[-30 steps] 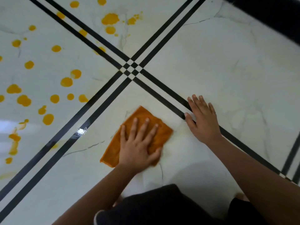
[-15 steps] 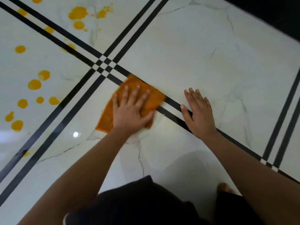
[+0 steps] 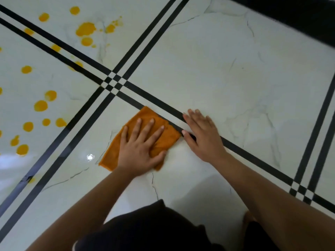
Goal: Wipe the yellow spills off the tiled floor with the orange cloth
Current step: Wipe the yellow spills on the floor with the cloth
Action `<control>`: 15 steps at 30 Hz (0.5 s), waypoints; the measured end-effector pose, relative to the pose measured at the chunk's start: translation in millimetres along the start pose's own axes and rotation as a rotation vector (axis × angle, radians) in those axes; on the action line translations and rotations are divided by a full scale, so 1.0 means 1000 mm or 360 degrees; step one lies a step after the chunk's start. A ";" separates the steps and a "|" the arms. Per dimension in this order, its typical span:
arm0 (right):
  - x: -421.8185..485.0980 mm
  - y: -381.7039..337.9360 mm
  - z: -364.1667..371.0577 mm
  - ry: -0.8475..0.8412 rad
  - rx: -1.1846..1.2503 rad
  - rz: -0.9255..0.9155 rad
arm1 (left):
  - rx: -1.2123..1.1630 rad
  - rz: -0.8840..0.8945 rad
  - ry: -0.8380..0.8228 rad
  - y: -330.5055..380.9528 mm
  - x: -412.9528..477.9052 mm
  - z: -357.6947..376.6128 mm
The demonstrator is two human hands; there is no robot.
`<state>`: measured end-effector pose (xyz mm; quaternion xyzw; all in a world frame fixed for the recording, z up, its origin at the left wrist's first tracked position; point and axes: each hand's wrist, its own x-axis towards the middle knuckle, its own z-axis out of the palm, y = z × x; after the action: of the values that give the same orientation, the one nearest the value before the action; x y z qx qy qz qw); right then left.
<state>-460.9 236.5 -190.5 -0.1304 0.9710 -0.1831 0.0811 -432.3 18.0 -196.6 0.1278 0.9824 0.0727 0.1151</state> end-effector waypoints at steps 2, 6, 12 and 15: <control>0.002 -0.010 0.009 -0.0044 -0.0025 -0.0045 | -0.0089 -0.0274 0.0060 -0.020 0.019 -0.006; 0.013 -0.027 0.015 -0.0051 -0.0094 -0.0119 | -0.0119 -0.0440 0.0124 -0.024 0.006 -0.003; 0.057 -0.067 0.017 -0.0049 -0.0073 -0.0267 | -0.0140 -0.0709 0.0165 -0.091 0.005 -0.017; 0.079 -0.089 0.023 -0.0066 -0.0101 -0.0355 | -0.0071 -0.0409 0.0092 -0.096 -0.017 -0.012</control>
<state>-512.0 126.5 -186.8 -0.2437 0.9539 -0.1576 0.0760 -441.5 -79.6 -198.0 -0.0039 0.9917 0.0830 0.0981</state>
